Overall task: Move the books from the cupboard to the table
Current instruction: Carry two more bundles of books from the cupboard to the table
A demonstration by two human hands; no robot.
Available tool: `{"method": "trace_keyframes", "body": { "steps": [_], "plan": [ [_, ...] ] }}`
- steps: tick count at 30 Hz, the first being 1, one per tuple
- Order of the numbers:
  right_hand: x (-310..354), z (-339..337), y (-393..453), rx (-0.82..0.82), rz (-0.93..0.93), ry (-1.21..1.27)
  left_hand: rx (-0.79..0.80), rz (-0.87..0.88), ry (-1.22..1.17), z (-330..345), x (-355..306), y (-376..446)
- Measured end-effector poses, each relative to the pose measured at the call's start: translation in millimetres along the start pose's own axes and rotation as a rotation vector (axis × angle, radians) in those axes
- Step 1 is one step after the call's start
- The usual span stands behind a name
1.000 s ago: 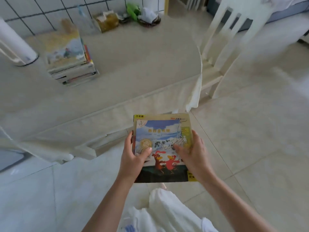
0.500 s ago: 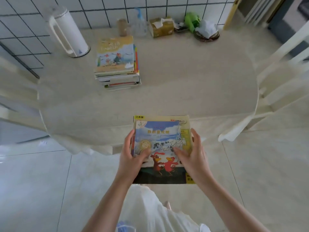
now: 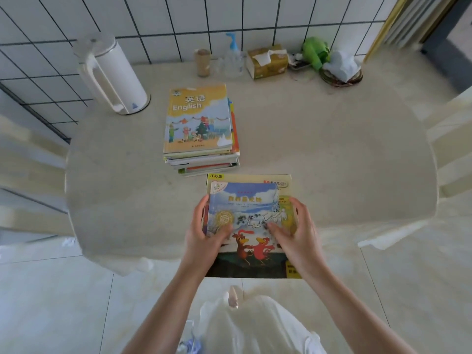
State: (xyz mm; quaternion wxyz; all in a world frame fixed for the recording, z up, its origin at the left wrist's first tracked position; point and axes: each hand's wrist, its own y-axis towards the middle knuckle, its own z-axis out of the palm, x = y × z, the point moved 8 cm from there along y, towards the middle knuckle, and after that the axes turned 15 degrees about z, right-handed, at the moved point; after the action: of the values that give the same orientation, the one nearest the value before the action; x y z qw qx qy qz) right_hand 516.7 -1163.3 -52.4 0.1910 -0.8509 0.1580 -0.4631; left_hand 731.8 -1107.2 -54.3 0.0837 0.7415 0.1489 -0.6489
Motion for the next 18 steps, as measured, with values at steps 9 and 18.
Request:
{"method": "trace_keyframes", "body": {
  "steps": [9,18],
  "plan": [
    [37,-14,77,0.054,-0.009,-0.035,-0.059,-0.009,0.020,24,4,69],
    [57,-53,157,0.147,0.018,-0.052,-0.172,-0.061,-0.126,85,-1,112]
  ]
}}
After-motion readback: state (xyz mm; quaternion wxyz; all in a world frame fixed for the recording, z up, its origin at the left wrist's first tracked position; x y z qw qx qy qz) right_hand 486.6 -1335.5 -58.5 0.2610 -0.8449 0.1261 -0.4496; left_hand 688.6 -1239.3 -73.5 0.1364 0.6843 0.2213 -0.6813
